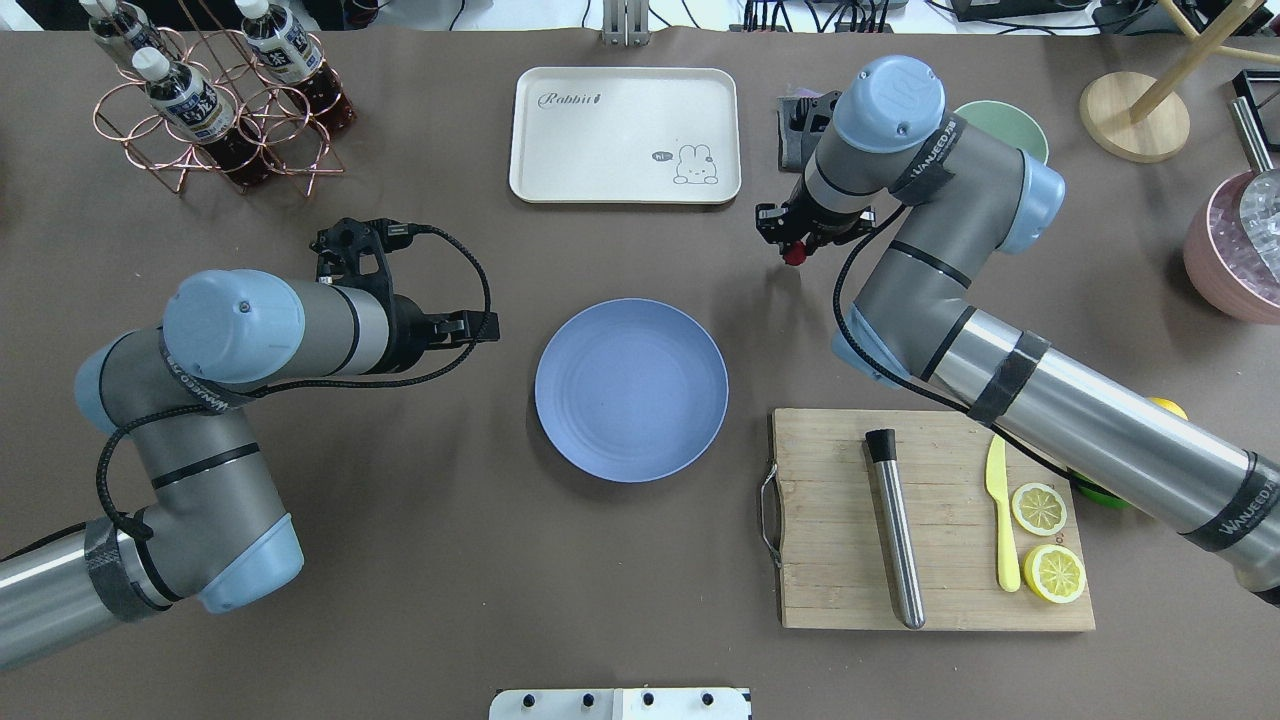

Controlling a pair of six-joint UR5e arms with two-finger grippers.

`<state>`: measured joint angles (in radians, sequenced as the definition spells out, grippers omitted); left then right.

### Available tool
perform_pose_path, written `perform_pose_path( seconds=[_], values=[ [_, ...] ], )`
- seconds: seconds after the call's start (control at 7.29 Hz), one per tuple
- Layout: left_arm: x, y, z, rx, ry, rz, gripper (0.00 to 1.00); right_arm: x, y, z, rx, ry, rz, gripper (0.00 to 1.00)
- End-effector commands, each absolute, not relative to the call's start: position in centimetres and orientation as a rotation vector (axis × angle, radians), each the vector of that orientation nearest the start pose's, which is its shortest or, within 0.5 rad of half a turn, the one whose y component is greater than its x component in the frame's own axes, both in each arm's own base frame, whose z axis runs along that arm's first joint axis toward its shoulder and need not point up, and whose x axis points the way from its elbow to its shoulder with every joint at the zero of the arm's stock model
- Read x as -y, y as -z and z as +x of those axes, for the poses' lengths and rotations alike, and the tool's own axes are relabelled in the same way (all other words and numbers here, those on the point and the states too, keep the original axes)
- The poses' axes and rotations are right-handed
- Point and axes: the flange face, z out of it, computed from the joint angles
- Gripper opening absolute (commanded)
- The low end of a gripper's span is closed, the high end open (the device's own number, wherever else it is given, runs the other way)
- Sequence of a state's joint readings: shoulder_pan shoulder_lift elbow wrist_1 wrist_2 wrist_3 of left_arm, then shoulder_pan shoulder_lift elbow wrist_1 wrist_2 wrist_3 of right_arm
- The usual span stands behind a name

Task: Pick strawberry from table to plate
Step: 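Carry the strawberry over the blue plate with the right gripper while the left arm withdraws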

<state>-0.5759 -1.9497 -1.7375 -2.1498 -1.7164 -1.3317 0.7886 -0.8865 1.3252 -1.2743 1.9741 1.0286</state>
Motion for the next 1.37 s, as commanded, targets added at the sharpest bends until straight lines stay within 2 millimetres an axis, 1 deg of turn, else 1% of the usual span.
perform_pose_path(
  seconds=[0.0, 0.14, 0.27, 0.41, 0.55, 0.69, 0.82, 0.96, 1.1, 1.23],
  values=[
    [47.4, -32.4, 40.7, -1.061, 0.236, 0.326, 0.99, 60.8, -29.4, -44.3, 0.865, -0.085, 0.142, 0.00],
    [47.9, -34.7, 37.3, -1.007, 0.110, 0.397, 0.99, 59.9, -27.2, -43.6, 0.856, -0.088, 0.132, 0.00],
    [47.7, -37.5, 33.2, -0.930, -0.002, 0.482, 0.99, 57.3, -24.9, -43.3, 0.857, -0.070, 0.124, 0.00],
    [49.1, -39.5, 29.2, -0.886, 0.022, 0.501, 0.99, 54.5, -22.9, -44.4, 0.854, -0.044, 0.109, 0.00],
    [49.4, -40.6, 28.5, -0.870, 0.037, 0.496, 0.99, 51.5, -21.5, -46.5, 0.867, -0.077, 0.087, 0.00],
    [49.9, -41.2, 27.9, -0.859, 0.049, 0.491, 0.99, 47.9, -20.5, -49.5, 0.869, -0.077, 0.096, 0.00],
    [50.0, -42.3, 26.7, -0.859, 0.053, 0.454, 0.99, 45.4, -20.5, -52.0, 0.858, -0.051, 0.099, 0.00],
    [50.8, -43.5, 24.7, -0.872, -0.009, 0.429, 0.99, 43.4, -20.9, -54.0, 0.842, -0.023, 0.105, 0.00],
    [50.9, -45.9, 22.4, -0.860, -0.086, 0.407, 0.99, 41.5, -20.6, -55.7, 0.844, -0.013, 0.110, 0.00],
    [51.2, -47.2, 20.6, -0.850, -0.107, 0.404, 0.99, 39.6, -21.0, -57.4, 0.832, -0.014, 0.103, 0.00]
  ],
)
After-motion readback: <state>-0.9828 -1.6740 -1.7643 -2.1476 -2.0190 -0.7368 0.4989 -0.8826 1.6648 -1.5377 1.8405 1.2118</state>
